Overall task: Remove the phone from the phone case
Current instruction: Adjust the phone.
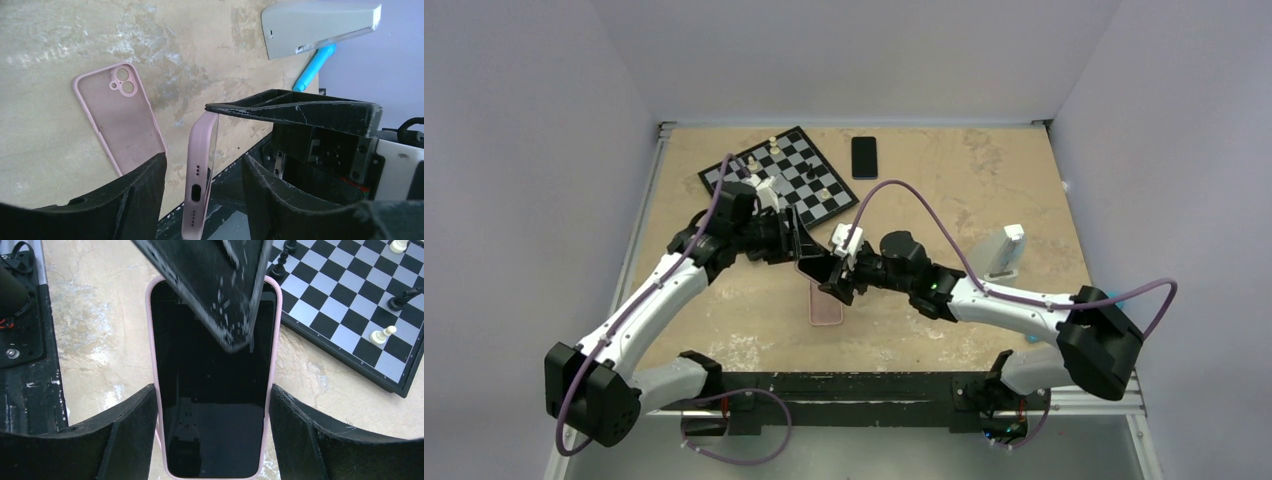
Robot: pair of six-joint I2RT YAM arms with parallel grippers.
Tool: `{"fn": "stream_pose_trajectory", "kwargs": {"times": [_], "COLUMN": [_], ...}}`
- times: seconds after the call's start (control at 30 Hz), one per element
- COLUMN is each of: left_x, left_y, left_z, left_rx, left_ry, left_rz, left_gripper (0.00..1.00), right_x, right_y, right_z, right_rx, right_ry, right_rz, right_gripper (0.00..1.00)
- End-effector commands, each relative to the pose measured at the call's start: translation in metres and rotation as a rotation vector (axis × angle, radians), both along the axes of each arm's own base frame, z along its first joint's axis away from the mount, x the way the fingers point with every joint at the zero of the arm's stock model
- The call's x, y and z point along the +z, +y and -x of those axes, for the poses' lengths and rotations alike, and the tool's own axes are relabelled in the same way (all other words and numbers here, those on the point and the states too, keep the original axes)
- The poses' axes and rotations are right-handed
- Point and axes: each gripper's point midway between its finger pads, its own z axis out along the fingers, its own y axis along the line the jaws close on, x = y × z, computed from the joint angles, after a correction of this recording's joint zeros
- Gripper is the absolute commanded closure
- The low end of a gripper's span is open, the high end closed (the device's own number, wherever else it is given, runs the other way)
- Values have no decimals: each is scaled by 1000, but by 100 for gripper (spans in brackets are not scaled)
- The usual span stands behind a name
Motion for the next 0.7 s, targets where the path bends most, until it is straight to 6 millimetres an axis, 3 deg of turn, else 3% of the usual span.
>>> {"fn": "stream_pose_trajectory", "kwargs": {"times": [0.0,0.07,0.23,0.3,0.37,0.53,0.6,0.67], "left_x": [-6,-9,-6,0,7,32,45,55], "left_y": [-16,-20,-16,-12,-5,47,67,83], "left_z": [12,15,13,10,7,-4,-6,-6], "left_rx": [-110,-130,-100,-71,-22,287,385,471], "left_ry": [9,17,-22,-56,-103,-286,-363,-418], "left_rz": [19,37,34,26,22,-38,-45,-50], "left_gripper": [43,52,90,99,100,100,100,100], "right_x": [64,66,66,70,74,74,74,73], "right_y": [12,13,12,10,7,5,8,9], "right_z": [5,7,8,8,6,-7,-12,-13], "right_rx": [41,46,23,7,-17,-105,-137,-158], "right_ry": [-126,-130,-134,-134,-134,-73,-27,19], "right_rz": [-149,-156,-146,-156,-166,-139,-124,-109], "right_gripper": [100,100,100,100,100,36,26,23]}}
